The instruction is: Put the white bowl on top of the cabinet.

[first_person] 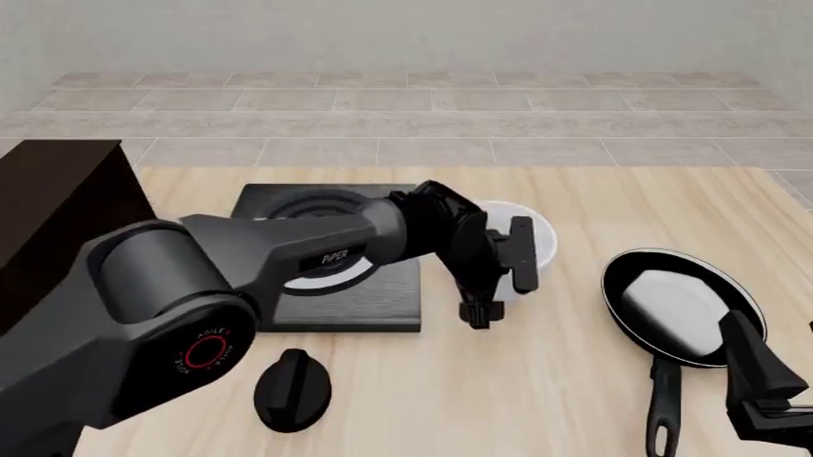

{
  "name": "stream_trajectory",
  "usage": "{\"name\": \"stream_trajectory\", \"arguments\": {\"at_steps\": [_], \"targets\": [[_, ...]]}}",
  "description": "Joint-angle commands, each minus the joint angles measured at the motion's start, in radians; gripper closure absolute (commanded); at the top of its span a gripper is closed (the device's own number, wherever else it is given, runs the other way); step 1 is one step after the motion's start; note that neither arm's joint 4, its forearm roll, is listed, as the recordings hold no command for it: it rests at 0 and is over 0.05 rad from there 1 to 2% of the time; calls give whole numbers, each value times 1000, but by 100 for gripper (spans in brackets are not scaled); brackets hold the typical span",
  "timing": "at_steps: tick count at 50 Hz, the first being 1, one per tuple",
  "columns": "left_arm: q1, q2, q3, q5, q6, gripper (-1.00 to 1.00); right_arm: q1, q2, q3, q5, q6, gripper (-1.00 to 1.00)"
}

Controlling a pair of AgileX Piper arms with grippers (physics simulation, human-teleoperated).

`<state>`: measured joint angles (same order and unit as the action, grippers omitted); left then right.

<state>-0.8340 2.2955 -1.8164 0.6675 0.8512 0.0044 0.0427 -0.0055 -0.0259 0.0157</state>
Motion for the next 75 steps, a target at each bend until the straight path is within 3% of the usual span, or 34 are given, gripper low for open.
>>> {"name": "stream_trajectory", "arguments": {"at_steps": [1, 14, 15, 24, 33, 42, 55, 58, 66, 68, 72, 75], "targets": [[27, 37, -35, 20, -9, -100, 0, 5, 1, -6, 1, -100], [26, 39, -51, 37, -7, -100, 0, -1, 0, 1, 0, -100], [28, 39, -61, 41, -8, 100, 0, 6, 2, -7, 1, -100], [44, 32, -97, 57, 20, 100, 0, 6, 1, -7, 0, -100], [68, 27, -198, 61, 43, 100, 0, 15, 2, -17, 0, -100], [77, -8, -165, 29, 66, 100, 0, 13, 2, -15, 0, -100], [73, -62, -183, 27, -26, 100, 1, 4, 2, -6, 0, -100], [83, -92, -191, 9, -87, 100, 1, -4, 0, 4, 0, -100], [100, -153, -122, -60, -141, 100, 1, 4, 2, -6, 0, -100], [92, -233, -50, -137, -182, 100, 1, -5, -1, 5, 0, -100], [95, -262, 9, -172, -231, 100, 1, -10, -3, 13, 0, -100], [96, -302, 93, -209, -212, 100, 1, 9, 2, -11, 0, -100]]}}
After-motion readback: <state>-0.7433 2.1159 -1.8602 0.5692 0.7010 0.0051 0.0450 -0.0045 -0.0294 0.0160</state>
